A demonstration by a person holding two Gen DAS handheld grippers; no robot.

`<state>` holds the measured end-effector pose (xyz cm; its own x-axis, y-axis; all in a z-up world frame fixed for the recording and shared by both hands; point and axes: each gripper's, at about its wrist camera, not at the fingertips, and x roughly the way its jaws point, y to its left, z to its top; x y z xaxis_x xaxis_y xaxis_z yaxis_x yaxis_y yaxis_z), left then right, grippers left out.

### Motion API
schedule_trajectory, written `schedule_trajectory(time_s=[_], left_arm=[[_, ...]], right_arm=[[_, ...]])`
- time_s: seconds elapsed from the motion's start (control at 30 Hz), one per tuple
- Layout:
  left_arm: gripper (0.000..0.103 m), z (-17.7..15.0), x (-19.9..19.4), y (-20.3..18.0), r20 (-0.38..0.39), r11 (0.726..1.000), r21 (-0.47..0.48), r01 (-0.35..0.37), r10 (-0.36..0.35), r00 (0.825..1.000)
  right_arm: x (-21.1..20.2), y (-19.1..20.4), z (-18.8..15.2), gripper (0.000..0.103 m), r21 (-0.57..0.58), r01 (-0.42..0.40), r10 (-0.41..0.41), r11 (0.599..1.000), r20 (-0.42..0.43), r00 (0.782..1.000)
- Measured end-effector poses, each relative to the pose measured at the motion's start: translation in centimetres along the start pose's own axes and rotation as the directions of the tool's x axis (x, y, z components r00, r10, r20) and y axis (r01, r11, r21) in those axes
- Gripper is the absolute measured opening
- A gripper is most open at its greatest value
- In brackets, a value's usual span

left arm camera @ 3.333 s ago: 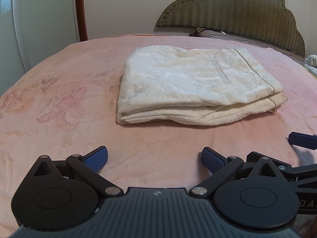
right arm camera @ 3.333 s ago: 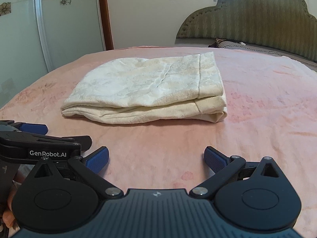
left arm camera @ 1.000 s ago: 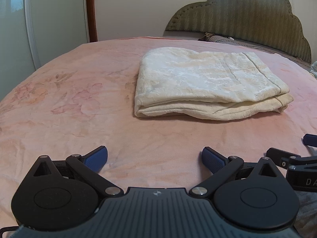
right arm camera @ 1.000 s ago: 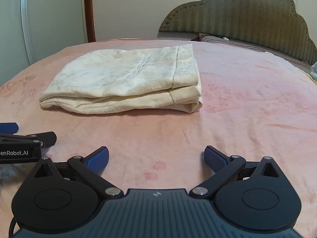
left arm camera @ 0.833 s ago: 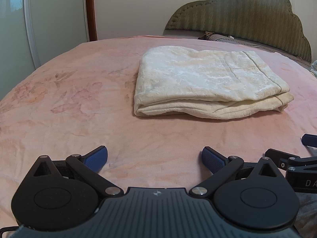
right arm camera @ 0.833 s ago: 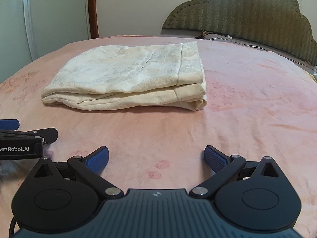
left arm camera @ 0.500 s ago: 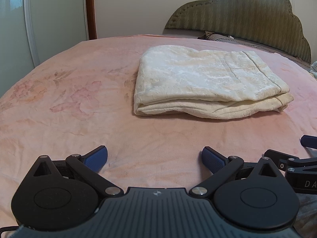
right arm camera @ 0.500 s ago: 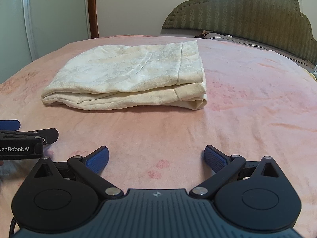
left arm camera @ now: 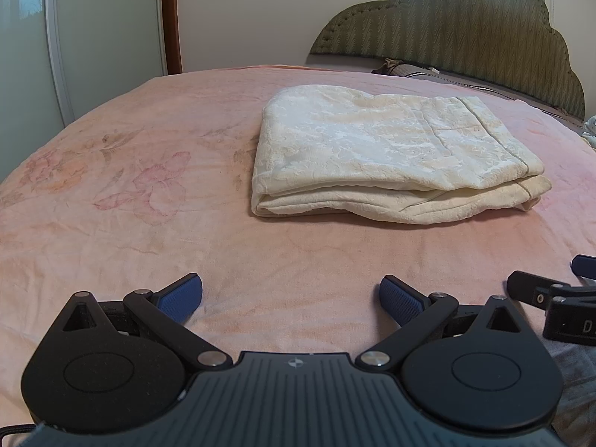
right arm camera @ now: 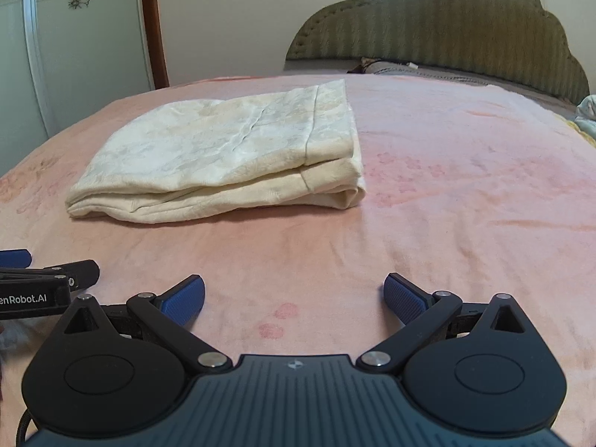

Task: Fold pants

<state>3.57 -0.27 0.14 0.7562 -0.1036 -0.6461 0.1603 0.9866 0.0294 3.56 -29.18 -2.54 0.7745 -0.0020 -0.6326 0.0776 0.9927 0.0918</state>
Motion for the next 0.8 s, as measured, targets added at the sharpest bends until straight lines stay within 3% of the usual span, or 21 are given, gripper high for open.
schedule_trajectory(time_s=[0.13, 0.8], left_arm=[[0.103, 0.0, 0.0, 0.0, 0.000, 1.000, 0.000, 0.000, 0.000, 1.000], [0.103, 0.0, 0.0, 0.0, 0.000, 1.000, 0.000, 0.000, 0.000, 1.000]], right_arm=[[0.2, 0.8, 0.0, 0.103, -0.053, 0.008, -0.009, 0.999, -0.011, 1.000], [0.2, 0.7, -0.1, 0.103, -0.038, -0.002, 0.002, 0.999, -0.009, 1.000]])
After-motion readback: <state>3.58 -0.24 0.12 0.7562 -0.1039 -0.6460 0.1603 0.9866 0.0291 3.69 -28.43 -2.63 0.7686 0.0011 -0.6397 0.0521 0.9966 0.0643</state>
